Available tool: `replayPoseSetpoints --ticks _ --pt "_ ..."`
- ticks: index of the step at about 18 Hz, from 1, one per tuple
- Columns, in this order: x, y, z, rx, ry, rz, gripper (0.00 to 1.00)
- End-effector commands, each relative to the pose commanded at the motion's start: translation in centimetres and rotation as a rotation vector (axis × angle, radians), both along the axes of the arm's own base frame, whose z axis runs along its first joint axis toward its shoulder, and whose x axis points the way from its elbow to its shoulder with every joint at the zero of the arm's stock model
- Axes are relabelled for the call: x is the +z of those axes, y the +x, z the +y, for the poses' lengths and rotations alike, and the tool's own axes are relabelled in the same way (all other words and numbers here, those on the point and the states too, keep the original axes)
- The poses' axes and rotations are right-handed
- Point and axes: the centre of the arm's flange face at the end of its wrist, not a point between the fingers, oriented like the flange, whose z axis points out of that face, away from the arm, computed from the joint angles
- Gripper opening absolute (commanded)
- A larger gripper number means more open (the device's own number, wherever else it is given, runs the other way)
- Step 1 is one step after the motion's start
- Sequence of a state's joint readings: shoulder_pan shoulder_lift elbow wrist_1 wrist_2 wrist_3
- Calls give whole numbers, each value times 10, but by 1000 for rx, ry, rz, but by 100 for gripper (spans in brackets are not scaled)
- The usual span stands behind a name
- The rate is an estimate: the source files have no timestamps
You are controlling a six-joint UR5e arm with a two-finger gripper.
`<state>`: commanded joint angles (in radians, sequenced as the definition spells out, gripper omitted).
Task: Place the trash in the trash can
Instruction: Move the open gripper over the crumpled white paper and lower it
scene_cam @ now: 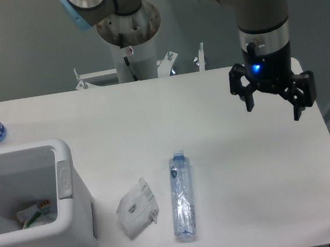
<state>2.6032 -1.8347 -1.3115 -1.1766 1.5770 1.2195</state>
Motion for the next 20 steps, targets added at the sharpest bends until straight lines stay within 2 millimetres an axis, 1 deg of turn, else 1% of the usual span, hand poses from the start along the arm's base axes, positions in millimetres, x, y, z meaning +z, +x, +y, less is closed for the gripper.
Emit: replayPoseSetpoints --ticks 4,6,8,10,12,14,15,17,18,19,20 --pt "-7 3 4 -4 4 7 100" --pt "-6 2 6 4 25 33 100" --pt "-10 0 10 20 41 40 100" --pt "-19 3 21 29 45 27 100" --pt "-24 1 29 161 114 13 100" --pt "-33 14 52 173 148 15 100" --pt "-36 17 57 172 149 14 100" --pt "-49 17 66 193 154 -11 100" --pt "-52 29 78 193 170 -30 100" --pt "-60 40 89 185 187 -68 100" --pt "-69 45 95 177 208 -112 100"
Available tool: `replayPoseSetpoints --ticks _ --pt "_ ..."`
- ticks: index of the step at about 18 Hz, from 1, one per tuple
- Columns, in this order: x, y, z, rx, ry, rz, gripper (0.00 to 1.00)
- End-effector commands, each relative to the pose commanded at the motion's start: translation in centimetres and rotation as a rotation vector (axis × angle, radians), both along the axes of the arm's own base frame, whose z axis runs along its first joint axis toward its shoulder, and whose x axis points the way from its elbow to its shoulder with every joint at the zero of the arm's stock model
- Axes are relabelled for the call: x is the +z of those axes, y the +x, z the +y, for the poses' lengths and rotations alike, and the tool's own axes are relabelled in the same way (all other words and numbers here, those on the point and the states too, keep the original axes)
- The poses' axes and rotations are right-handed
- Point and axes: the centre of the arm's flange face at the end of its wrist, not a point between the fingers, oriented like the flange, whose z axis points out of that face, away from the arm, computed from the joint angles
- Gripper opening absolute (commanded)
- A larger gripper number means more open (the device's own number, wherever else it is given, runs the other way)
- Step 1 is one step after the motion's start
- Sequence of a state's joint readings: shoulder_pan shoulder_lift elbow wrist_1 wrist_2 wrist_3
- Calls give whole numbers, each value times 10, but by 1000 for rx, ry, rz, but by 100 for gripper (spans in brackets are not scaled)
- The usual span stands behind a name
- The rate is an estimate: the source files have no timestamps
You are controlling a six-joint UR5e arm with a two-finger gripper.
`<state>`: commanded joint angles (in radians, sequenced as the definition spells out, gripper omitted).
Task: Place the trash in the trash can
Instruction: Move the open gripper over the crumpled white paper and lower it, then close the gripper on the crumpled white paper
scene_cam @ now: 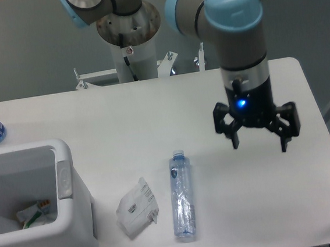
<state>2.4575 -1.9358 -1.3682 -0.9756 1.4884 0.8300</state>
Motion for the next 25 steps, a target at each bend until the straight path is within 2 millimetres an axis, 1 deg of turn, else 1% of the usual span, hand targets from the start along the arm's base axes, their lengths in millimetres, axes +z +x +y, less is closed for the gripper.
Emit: replayPoseSetpoints --ticks 1,3,4,5,6,10,12,14,16,20,21,23,25 --pt "-12 2 8 -19 27 -51 100" --pt "-42 18 23 -69 54 -147 100" --pt "-59 31 30 -85 36 -174 100" --pt "-78 49 36 -112 8 -198 100" --pt "-92 62 38 -127 -10 -219 100" --pt "-137 103 40 -211 -71 -259 100" --pt "-150 114 42 -240 -67 -246 100" --pt "-172 131 50 -266 -80 -251 100" --pt "-188 140 51 -275 -96 -267 100" --pt "-209 148 50 -280 -123 -293 100" --pt "-211 152 51 -286 -124 -294 100" --pt "-214 152 52 -284 -131 -291 100" --pt "-224 152 54 -273 -168 -271 100"
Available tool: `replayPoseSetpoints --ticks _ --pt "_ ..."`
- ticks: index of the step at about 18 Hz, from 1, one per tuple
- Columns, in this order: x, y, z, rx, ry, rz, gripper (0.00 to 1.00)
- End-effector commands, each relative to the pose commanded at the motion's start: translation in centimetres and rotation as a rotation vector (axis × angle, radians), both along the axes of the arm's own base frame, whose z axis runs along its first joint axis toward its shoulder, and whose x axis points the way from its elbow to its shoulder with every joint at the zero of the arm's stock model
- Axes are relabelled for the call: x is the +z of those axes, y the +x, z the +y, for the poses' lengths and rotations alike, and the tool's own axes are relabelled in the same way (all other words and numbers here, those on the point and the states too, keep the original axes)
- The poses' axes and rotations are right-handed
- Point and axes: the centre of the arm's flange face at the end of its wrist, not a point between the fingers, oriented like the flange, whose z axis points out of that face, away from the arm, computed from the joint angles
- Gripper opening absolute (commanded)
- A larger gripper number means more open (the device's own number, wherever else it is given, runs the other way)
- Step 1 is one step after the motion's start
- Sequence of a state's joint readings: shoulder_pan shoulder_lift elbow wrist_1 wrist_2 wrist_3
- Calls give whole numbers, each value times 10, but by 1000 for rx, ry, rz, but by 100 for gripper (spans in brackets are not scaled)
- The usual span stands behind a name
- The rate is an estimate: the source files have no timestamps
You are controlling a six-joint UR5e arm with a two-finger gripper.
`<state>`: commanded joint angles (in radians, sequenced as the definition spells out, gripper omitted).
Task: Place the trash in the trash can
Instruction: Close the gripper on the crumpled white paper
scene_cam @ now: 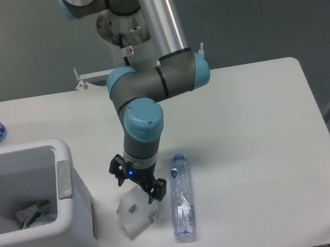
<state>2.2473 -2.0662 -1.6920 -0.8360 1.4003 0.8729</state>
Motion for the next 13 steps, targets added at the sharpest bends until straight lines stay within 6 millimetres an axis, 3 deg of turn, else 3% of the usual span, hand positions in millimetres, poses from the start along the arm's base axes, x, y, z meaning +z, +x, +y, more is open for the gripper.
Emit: replayPoseSetpoints --ticks 3,4,8,11,13 --pt "-8 3 11 46 -4 31 99" --pt "-7 3 11 55 -2 31 92" --pt "-5 3 11 67 0 31 53" --pt "-4 2 11 79 -4 37 3" --pt "0 1 11 86 -1 44 0"
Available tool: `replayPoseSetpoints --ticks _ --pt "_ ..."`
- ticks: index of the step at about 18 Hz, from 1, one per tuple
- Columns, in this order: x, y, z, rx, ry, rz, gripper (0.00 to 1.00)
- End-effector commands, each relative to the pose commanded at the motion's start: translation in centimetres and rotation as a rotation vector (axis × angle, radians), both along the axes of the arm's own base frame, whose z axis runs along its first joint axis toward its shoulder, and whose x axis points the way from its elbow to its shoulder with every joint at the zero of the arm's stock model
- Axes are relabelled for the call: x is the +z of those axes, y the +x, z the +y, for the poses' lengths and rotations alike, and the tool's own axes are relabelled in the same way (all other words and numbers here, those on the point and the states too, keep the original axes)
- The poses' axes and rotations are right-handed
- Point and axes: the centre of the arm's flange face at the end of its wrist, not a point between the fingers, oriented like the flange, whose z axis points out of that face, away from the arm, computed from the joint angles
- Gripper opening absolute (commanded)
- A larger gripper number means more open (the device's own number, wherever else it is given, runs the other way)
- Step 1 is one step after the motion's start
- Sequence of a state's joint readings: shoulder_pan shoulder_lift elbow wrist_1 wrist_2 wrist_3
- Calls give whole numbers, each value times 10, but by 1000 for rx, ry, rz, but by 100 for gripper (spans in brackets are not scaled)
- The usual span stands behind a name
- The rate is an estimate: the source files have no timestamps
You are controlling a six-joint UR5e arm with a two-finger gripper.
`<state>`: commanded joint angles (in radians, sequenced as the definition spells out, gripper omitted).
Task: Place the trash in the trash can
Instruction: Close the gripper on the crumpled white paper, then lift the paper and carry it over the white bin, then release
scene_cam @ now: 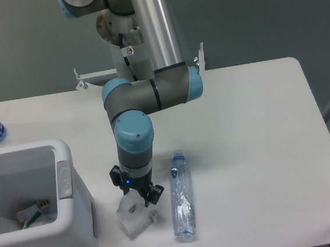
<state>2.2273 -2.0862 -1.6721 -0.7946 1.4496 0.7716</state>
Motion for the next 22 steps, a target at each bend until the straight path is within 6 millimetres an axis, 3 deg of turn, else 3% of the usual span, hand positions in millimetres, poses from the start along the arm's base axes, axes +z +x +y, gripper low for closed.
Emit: replayPoseSetpoints --ticks 7,10,13,17,19,22 --pt "31 -13 17 106 62 10 0" --pt "61 -24 28 189 138 -13 0" --pt "107 -52 41 328 269 -89 0" --pt "187 -83 44 424 446 -152 0" --pt "226 -82 42 452 520 -190 0" --pt "285 -57 28 435 608 -218 0"
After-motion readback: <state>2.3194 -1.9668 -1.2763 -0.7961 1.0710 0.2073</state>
